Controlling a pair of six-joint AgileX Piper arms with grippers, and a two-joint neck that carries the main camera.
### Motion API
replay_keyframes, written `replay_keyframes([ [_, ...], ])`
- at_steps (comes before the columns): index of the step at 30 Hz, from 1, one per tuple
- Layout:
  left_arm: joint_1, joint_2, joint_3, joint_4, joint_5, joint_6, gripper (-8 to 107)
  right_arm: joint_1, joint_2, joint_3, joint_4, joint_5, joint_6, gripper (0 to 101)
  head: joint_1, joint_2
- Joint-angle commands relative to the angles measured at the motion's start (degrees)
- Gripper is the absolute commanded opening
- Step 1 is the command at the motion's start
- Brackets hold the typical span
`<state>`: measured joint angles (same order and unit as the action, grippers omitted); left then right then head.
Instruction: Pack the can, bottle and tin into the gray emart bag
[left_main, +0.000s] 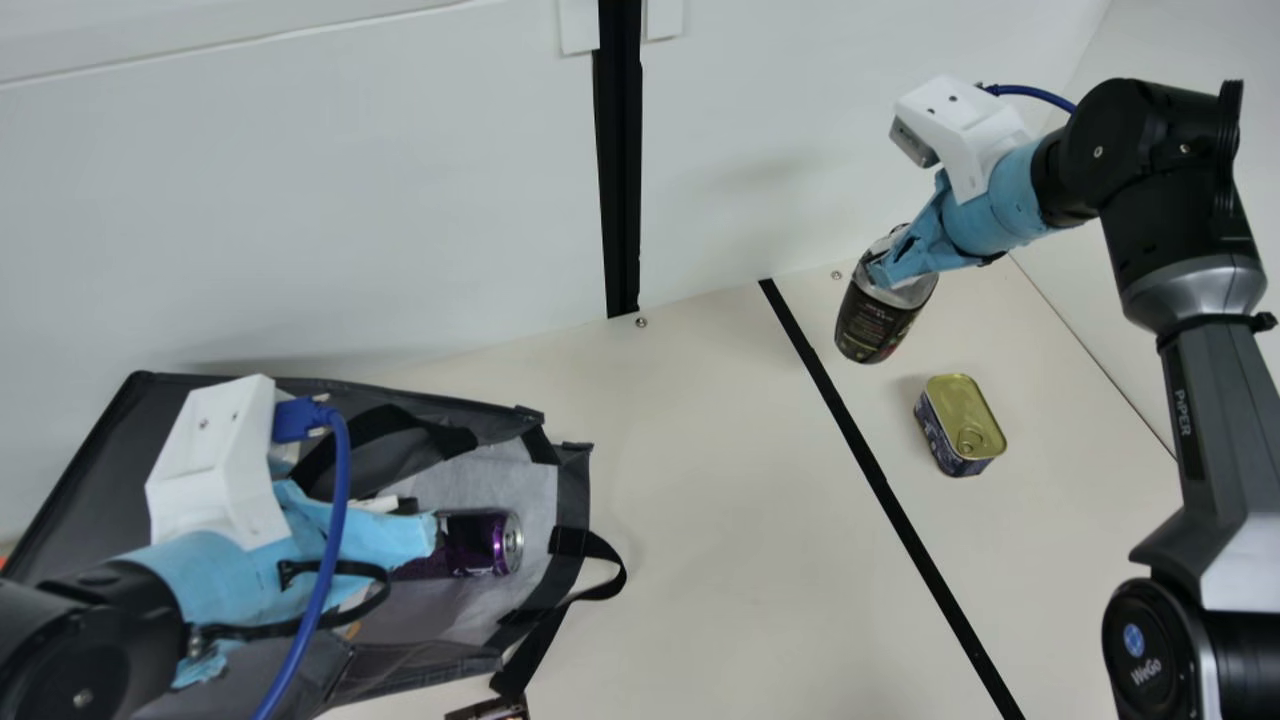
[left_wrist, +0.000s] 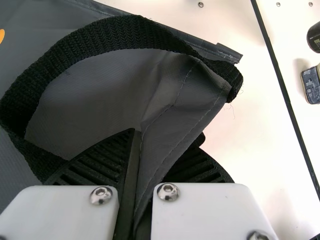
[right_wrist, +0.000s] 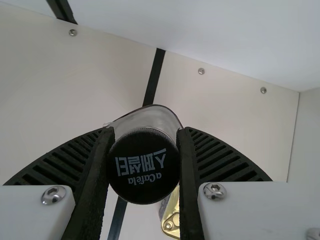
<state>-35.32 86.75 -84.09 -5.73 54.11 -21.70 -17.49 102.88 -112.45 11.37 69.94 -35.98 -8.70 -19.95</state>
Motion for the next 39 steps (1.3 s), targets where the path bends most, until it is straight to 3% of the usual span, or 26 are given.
replay_keyframes([
  [1,0.0,0.0,0.0,0.0,0.0,0.0,10,0.5,-0.5,0.5,0.2,0.0,0.2,0,-1.3,0.0],
  [39,0.0,0.0,0.0,0.0,0.0,0.0,10,8.1,-14.7,15.0,2.2,0.0,-2.1,0,-1.3,0.0],
])
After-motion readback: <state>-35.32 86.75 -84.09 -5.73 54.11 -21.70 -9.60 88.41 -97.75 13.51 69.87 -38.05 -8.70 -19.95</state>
